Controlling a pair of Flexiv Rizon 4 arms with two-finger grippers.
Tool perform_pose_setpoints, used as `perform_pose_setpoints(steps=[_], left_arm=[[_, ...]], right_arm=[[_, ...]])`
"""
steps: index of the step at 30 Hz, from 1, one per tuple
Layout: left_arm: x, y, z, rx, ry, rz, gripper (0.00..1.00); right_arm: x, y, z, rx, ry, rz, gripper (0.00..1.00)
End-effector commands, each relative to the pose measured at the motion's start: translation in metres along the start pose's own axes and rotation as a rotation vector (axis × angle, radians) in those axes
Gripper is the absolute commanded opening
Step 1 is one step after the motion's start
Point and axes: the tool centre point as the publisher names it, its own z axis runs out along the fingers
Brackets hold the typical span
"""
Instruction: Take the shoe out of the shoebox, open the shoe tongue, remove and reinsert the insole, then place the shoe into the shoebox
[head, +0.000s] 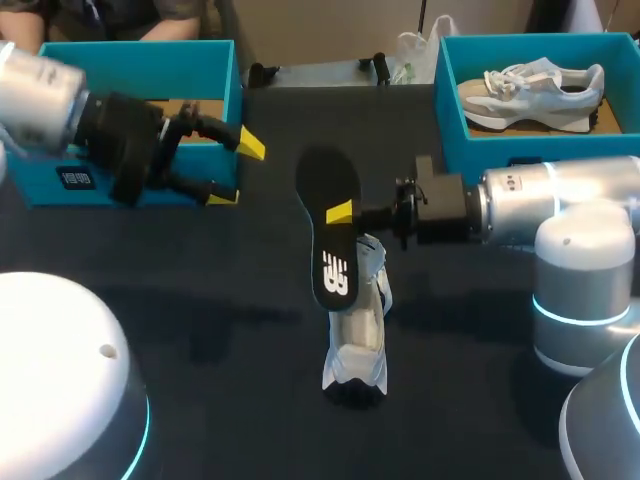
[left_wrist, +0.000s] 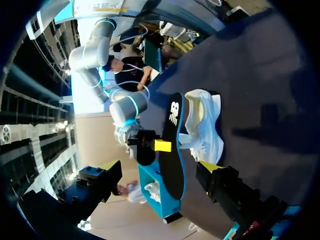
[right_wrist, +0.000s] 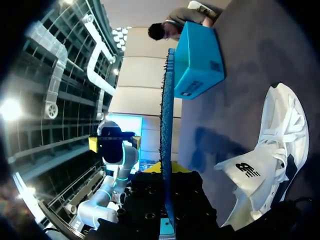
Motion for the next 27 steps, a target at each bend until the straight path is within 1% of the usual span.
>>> perform_pose_setpoints(steps=[1, 6, 9, 10, 12, 13, 15, 19, 22, 25, 27], left_arm=[[-0.007, 0.004, -0.002, 0.035, 0.145, -0.003, 1.00], [-0.008, 0.005, 0.000, 0.038, 0.146, -0.011, 1.00], [-0.024, 0.007, -0.001, 0.049, 0.173, -0.044, 1.00], [-0.031, 0.009, -0.002, 0.066, 0.215, -0.081, 1.00], [-0.038, 0.014, -0.003, 0.070, 0.248, -0.075, 1.00], [-0.041, 0.017, -0.002, 0.086, 0.292, -0.100, 1.00], [-0.049, 0.018, -0.002, 0.093, 0.320, -0.074, 1.00], [-0.062, 0.025, -0.003, 0.123, 0.414, -0.130, 1.00], [-0.066, 0.031, 0.000, 0.148, 0.495, -0.160, 1.00], [-0.064, 0.037, 0.006, 0.178, 0.565, -0.205, 1.00], [-0.062, 0.040, 0.010, 0.183, 0.606, -0.214, 1.00]], right_arm=[[-0.001, -0.002, 0.004, -0.007, 0.001, 0.000, 0.00], [-0.001, -0.002, 0.004, -0.007, 0.001, 0.000, 0.00], [-0.001, -0.002, 0.004, -0.007, 0.001, 0.000, 0.00], [-0.001, -0.002, 0.004, -0.007, 0.001, 0.000, 0.00], [-0.001, -0.002, 0.004, -0.007, 0.001, 0.000, 0.00], [-0.001, -0.002, 0.004, -0.007, 0.001, 0.000, 0.00], [-0.001, -0.002, 0.004, -0.007, 0.001, 0.000, 0.00], [-0.001, -0.002, 0.004, -0.007, 0.001, 0.000, 0.00], [-0.001, -0.002, 0.004, -0.007, 0.001, 0.000, 0.00], [-0.001, -0.002, 0.004, -0.007, 0.001, 0.000, 0.00], [-0.001, -0.002, 0.004, -0.007, 0.001, 0.000, 0.00]])
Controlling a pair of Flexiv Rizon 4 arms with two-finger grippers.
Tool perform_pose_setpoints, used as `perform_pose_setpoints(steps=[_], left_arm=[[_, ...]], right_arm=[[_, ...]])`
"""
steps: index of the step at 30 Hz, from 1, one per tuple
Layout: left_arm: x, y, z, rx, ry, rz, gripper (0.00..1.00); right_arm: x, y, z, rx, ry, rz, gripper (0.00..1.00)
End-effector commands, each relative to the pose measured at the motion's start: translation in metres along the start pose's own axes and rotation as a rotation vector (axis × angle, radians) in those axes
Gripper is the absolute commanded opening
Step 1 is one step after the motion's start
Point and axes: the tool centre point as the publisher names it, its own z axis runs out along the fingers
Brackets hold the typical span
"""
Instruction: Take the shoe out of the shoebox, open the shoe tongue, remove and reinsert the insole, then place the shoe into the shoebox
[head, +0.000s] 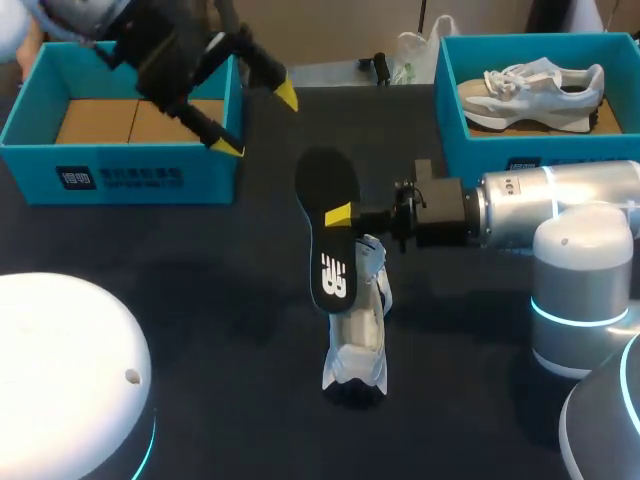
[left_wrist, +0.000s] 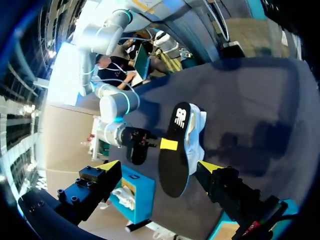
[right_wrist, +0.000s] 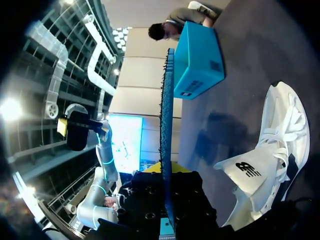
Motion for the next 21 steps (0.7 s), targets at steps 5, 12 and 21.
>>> perform_pose_setpoints(steps=[5, 12, 21], left_arm=[[-0.012, 0.021, 0.016, 0.061, 0.324, -0.010, 1.00], [-0.017, 0.026, 0.024, 0.055, 0.374, -0.008, 1.00], [-0.034, 0.031, 0.033, 0.063, 0.513, -0.004, 1.00]], right_arm=[[0.000, -0.001, 0.002, -0.003, -0.002, 0.000, 0.00], [0.000, -0.001, 0.002, -0.003, -0.002, 0.000, 0.00], [0.000, -0.001, 0.002, -0.003, -0.002, 0.000, 0.00]])
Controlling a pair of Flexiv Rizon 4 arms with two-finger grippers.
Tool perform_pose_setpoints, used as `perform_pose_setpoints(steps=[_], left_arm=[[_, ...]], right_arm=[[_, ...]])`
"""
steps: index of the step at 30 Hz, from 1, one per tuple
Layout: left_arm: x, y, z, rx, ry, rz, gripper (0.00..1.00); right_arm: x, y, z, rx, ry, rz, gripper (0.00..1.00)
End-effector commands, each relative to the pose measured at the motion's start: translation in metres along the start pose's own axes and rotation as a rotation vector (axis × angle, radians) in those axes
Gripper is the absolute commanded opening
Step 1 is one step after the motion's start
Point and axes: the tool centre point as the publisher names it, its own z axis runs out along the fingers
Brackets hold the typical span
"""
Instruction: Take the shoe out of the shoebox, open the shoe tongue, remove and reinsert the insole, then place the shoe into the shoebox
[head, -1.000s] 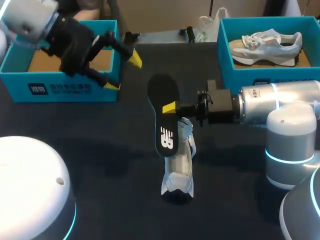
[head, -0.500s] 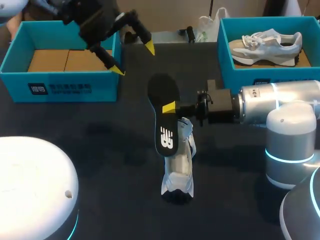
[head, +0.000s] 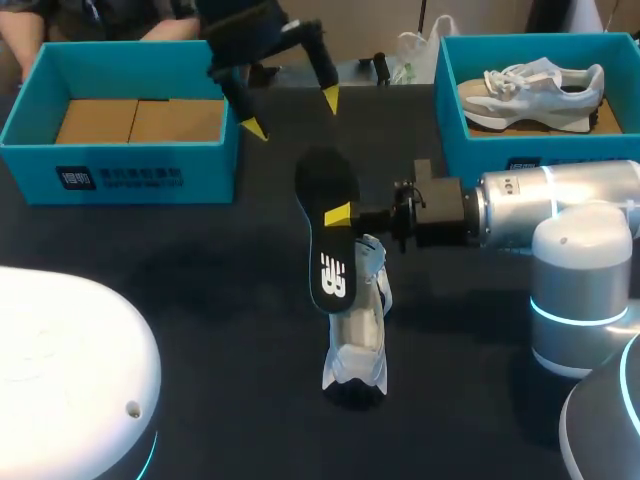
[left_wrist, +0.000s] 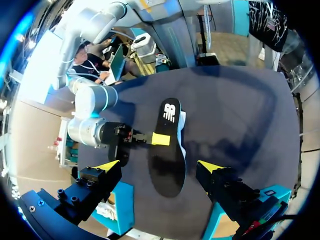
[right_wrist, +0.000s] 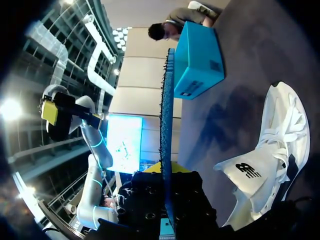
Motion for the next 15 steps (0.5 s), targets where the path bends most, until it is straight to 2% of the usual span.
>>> perform_pose_setpoints(steps=[1, 11, 15], left_arm=[[-0.012, 0.007, 0.001, 0.015, 0.203, -0.002, 1.00], [-0.016, 0.014, 0.012, 0.028, 0.330, 0.004, 1.00], [-0.021, 0.017, 0.020, -0.030, 0.406, -0.014, 1.00]], right_arm=[[0.000, -0.001, 0.001, -0.003, -0.001, 0.000, 0.00], [0.000, -0.001, 0.001, -0.003, -0.001, 0.000, 0.00], [0.000, -0.001, 0.001, -0.003, -0.001, 0.000, 0.00]])
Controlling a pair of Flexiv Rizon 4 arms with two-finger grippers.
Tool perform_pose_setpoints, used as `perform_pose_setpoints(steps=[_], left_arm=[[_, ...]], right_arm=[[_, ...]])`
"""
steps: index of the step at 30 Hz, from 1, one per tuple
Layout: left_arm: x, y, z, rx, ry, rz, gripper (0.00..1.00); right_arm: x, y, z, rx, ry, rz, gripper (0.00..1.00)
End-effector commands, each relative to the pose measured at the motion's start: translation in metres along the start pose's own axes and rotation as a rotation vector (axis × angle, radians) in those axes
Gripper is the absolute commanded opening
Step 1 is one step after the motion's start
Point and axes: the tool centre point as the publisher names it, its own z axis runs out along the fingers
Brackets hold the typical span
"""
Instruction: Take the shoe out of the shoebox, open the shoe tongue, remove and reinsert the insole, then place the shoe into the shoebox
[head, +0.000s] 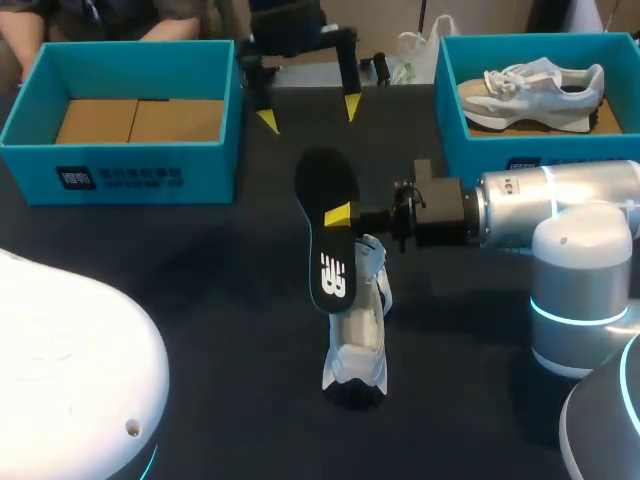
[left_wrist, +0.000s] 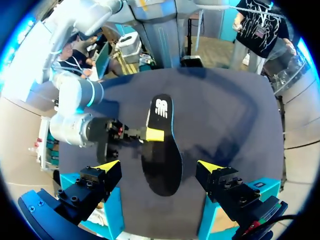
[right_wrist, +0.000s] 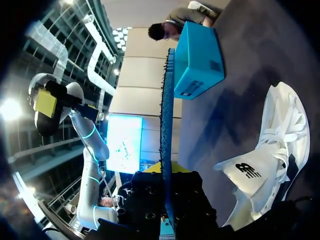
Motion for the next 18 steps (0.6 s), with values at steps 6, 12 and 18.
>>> perform_pose_setpoints(steps=[6, 12, 18], left_arm=[[-0.014, 0.000, 0.007, -0.099, 0.183, -0.032, 1.00], [0.004, 0.000, 0.005, -0.117, -0.122, -0.024, 1.00], [0.027, -0.006, 0.011, -0.087, -0.460, 0.029, 1.00]], right_arm=[[0.000, -0.001, 0.001, -0.003, -0.002, 0.000, 0.00], [0.000, -0.001, 0.001, -0.003, -0.002, 0.000, 0.00], [0.000, -0.001, 0.001, -0.003, -0.002, 0.000, 0.00]])
